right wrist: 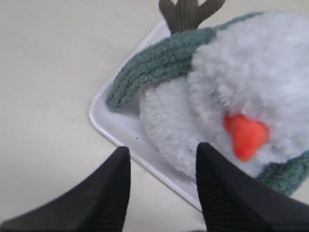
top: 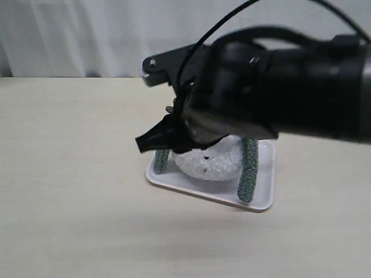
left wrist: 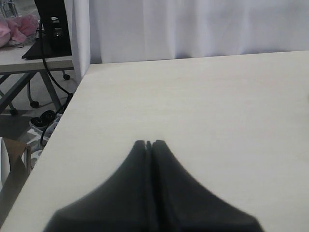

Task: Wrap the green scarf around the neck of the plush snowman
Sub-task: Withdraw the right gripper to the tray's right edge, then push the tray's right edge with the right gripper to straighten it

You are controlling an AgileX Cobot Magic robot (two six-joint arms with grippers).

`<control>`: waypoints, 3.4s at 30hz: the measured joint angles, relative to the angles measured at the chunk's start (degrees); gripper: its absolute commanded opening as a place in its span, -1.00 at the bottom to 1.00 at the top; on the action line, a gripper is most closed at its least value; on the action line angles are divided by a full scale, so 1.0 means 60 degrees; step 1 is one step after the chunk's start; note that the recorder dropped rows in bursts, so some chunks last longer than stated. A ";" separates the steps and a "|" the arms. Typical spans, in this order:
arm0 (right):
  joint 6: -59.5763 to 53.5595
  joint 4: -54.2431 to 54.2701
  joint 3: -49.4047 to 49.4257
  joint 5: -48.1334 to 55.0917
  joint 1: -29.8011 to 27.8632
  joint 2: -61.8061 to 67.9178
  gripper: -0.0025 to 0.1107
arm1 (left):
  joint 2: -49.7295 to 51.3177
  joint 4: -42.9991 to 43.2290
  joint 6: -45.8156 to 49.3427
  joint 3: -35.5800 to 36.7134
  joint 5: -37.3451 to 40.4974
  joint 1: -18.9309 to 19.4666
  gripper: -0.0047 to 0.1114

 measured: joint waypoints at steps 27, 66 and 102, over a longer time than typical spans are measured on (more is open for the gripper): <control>-0.1519 0.1866 0.1790 -0.2901 -0.3966 -0.0430 -0.89 | 0.0000 0.0000 0.0000 0.0000 0.0000 0.0000 -0.92; -0.5252 0.5723 0.4183 -0.3032 -0.4319 -0.1637 0.07 | 0.0000 0.0000 0.0000 0.0000 0.0000 0.0000 -0.92; -0.4800 0.6349 0.4220 -0.6172 -0.6196 0.1662 -0.29 | 0.0000 0.0000 0.0000 0.0000 0.0000 0.0000 -0.92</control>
